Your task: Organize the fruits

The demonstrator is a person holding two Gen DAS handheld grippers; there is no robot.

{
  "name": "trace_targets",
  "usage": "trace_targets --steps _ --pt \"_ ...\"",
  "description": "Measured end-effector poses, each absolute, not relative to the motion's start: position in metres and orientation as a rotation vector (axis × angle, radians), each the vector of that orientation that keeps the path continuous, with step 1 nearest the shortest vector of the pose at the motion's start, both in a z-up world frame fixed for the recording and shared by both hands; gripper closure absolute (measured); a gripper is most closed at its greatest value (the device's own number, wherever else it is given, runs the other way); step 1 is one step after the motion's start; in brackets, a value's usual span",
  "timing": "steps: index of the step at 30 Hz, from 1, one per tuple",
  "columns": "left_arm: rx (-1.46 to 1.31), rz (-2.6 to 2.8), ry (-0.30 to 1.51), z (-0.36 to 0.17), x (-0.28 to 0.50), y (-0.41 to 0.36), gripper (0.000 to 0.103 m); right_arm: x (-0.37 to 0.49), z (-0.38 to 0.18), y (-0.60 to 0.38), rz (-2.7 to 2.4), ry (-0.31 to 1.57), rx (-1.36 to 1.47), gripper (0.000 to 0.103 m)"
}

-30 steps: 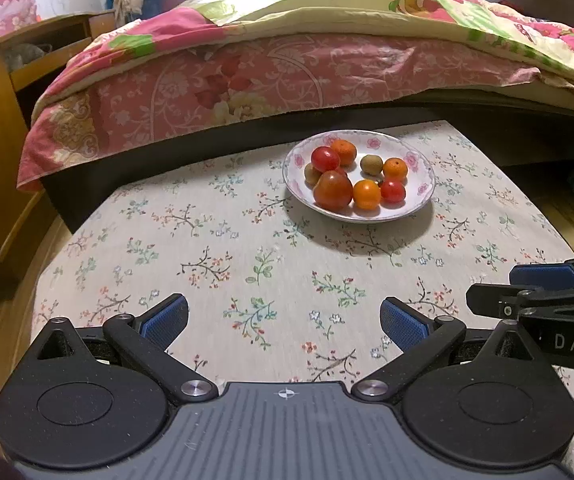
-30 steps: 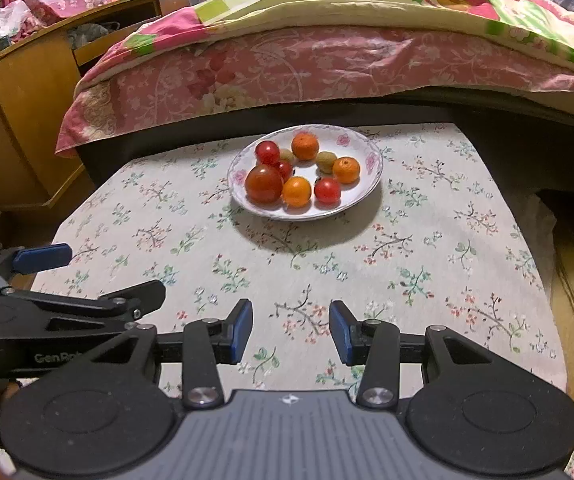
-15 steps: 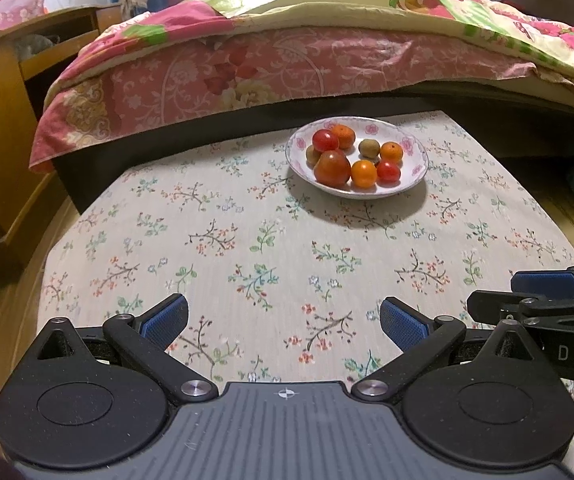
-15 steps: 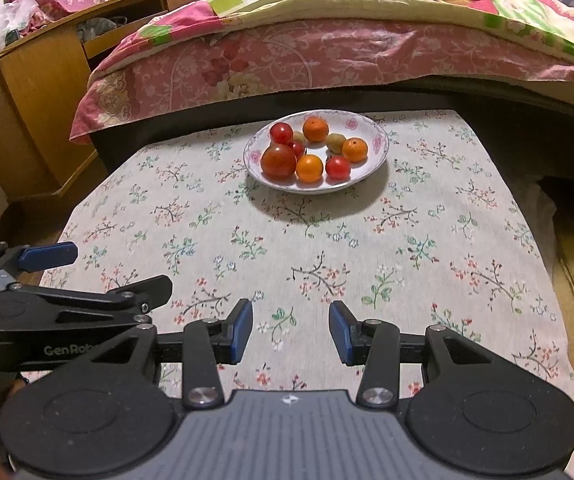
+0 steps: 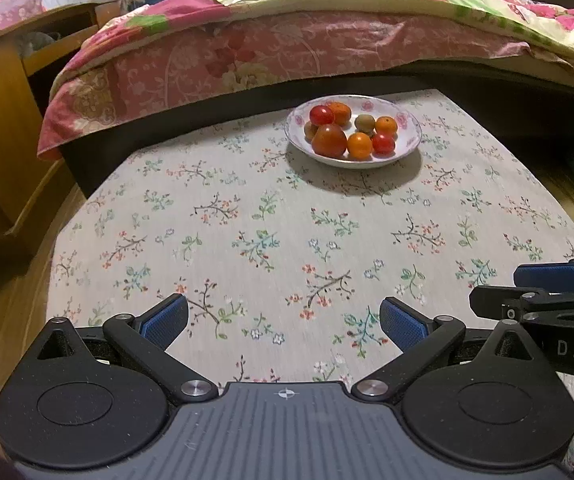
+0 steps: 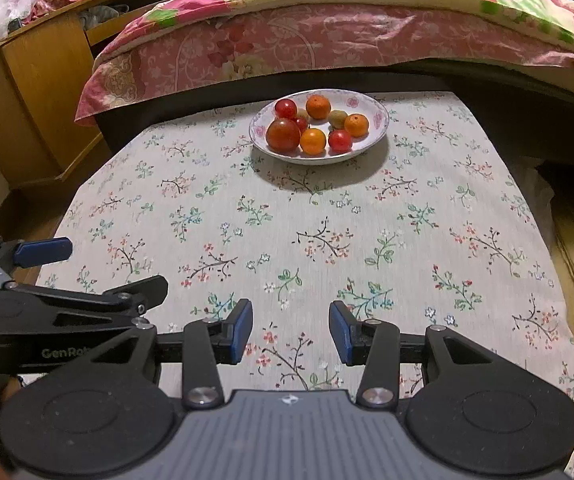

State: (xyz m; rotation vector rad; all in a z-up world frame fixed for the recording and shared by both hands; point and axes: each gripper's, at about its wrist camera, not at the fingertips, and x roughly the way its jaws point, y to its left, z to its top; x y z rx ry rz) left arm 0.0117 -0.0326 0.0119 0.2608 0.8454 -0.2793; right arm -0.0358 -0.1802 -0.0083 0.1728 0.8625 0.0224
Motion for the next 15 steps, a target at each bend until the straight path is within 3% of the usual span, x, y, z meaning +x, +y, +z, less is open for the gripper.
trace_targets --steps 15 --pt "0.255 -0.259 0.861 0.0088 0.0017 -0.0296 0.0 -0.0432 -0.0121 -0.1759 0.024 0.874 0.175 0.061"
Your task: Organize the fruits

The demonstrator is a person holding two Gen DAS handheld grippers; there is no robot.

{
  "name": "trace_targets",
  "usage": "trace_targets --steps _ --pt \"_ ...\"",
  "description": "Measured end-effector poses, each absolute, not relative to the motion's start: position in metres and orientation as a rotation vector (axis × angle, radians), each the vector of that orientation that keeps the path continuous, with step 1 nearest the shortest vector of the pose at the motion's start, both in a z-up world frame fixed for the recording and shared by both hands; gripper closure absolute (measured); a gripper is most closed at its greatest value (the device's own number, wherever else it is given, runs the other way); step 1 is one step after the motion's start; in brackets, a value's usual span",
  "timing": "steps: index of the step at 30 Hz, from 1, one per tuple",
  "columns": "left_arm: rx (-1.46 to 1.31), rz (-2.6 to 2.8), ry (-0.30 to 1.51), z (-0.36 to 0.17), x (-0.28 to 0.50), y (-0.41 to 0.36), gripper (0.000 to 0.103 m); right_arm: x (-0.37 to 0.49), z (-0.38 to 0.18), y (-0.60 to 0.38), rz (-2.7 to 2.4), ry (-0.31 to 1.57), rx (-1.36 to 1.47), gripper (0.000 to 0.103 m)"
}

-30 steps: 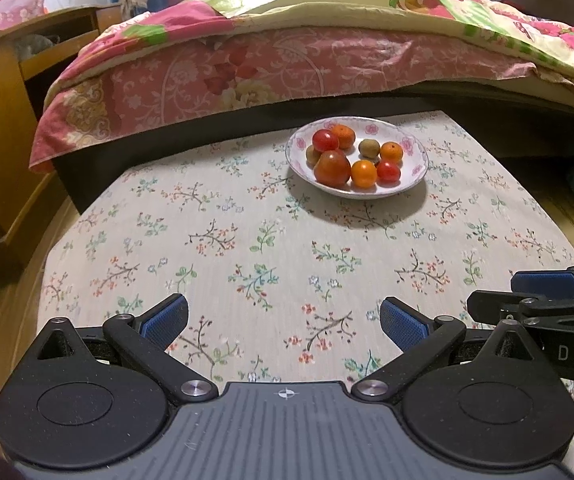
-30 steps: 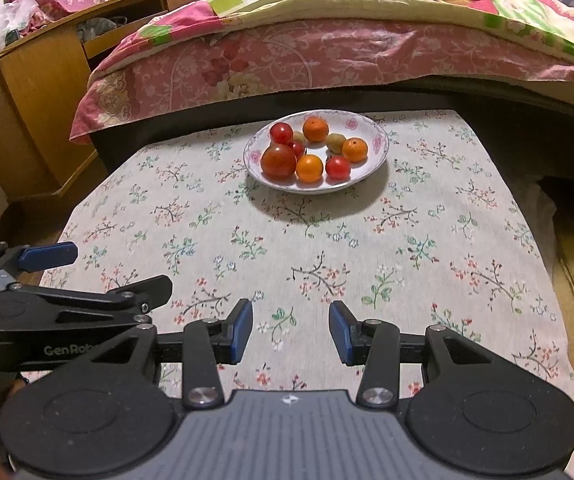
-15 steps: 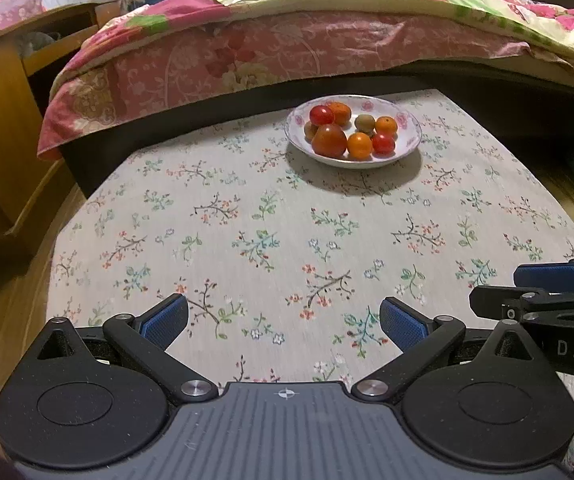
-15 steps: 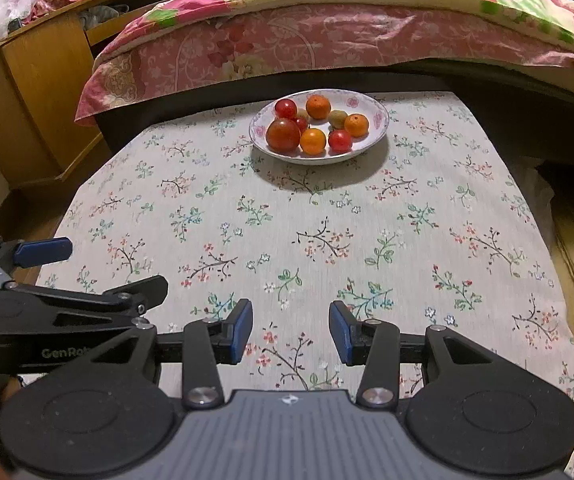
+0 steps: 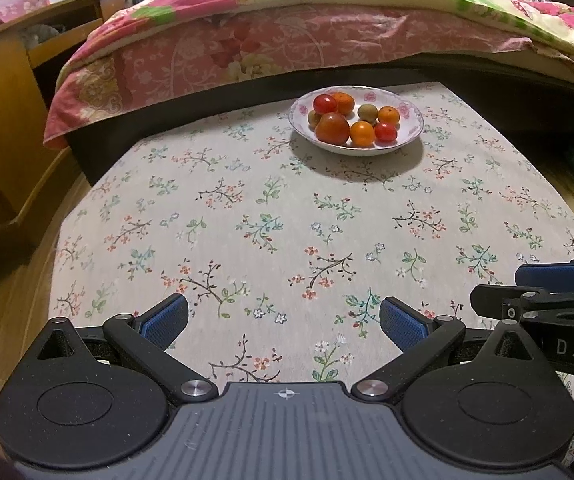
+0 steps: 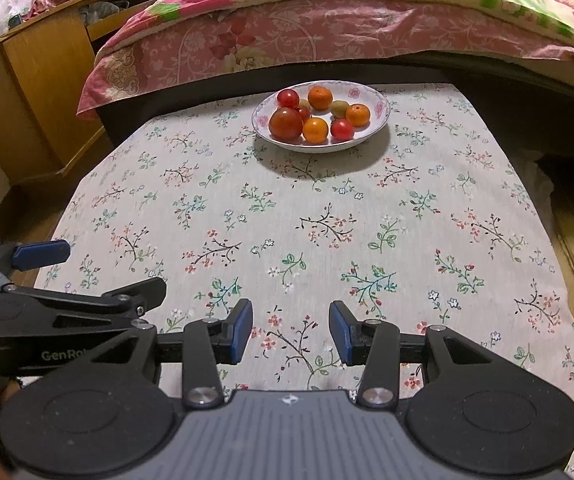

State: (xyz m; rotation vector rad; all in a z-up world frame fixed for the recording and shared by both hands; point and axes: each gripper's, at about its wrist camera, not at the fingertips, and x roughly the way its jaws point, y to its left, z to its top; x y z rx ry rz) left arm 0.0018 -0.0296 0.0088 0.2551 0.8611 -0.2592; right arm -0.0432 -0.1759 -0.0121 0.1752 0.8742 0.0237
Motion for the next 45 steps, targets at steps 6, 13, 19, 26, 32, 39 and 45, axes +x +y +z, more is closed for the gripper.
trace_targets --steps 6,13,19,26,32,39,45 --pt "0.255 -0.255 0.868 0.007 0.0003 -0.0285 0.0 -0.0449 -0.0147 -0.1732 0.024 0.881 0.17 0.061" --pt "0.256 -0.255 0.87 0.0065 0.0006 -0.0282 0.0 -0.0444 -0.0152 -0.1737 0.024 0.884 0.171 0.061" --pt "0.262 -0.251 0.869 0.0056 0.0003 -0.0283 0.0 -0.0437 -0.016 -0.174 0.024 0.886 0.17 0.061" --pt "0.267 -0.247 0.868 0.0054 0.0002 -0.0297 0.0 -0.044 -0.0181 -0.1742 0.024 0.888 0.168 0.061" --pt "0.272 -0.248 0.869 0.0046 -0.0001 -0.0299 0.0 -0.0437 -0.0183 -0.1741 0.024 0.889 0.169 0.061" --pt "0.274 -0.247 0.869 0.0041 0.0001 -0.0306 0.0 -0.044 -0.0204 -0.1744 0.024 0.891 0.169 0.061" --pt "0.278 -0.246 0.865 0.0038 0.0001 -0.0306 0.0 -0.0434 -0.0206 -0.1742 0.024 0.891 0.169 0.061"
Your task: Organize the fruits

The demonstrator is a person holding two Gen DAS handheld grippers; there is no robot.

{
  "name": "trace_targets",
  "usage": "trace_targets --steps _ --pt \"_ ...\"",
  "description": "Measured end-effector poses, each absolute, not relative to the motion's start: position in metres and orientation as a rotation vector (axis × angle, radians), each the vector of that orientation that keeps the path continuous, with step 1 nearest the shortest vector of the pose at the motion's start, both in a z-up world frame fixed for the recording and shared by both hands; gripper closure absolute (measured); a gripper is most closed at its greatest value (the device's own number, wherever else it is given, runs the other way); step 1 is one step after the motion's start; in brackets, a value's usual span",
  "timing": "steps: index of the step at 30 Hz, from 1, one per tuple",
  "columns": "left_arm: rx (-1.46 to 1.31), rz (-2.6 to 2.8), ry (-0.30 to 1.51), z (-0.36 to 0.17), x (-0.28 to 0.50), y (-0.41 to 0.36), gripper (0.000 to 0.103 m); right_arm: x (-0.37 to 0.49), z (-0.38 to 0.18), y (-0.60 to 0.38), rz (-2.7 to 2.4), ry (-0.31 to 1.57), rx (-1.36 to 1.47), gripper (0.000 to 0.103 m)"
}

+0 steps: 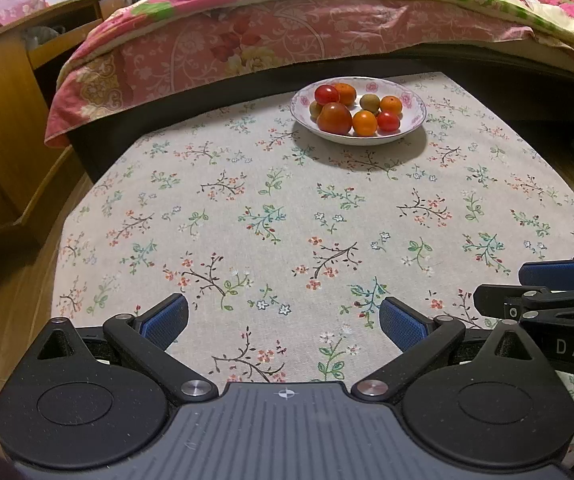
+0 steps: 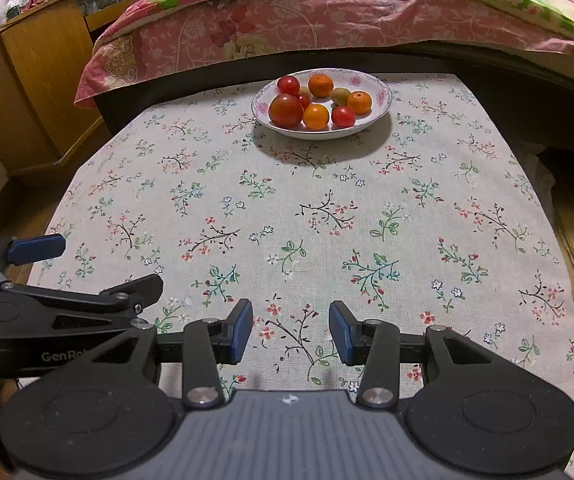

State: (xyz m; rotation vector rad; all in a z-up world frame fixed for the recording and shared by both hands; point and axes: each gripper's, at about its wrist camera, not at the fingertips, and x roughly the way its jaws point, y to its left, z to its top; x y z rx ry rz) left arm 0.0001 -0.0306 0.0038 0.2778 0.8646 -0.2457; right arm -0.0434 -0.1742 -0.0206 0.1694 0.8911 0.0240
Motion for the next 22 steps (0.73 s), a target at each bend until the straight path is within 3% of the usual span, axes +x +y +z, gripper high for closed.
trace_targets --steps 22 --pt "0.287 -0.222 0.832 0.0051 0.0025 -0.0312 0.0 -0.0387 -0.0229 -0.1782 -0.002 0.897 0.171 0.056"
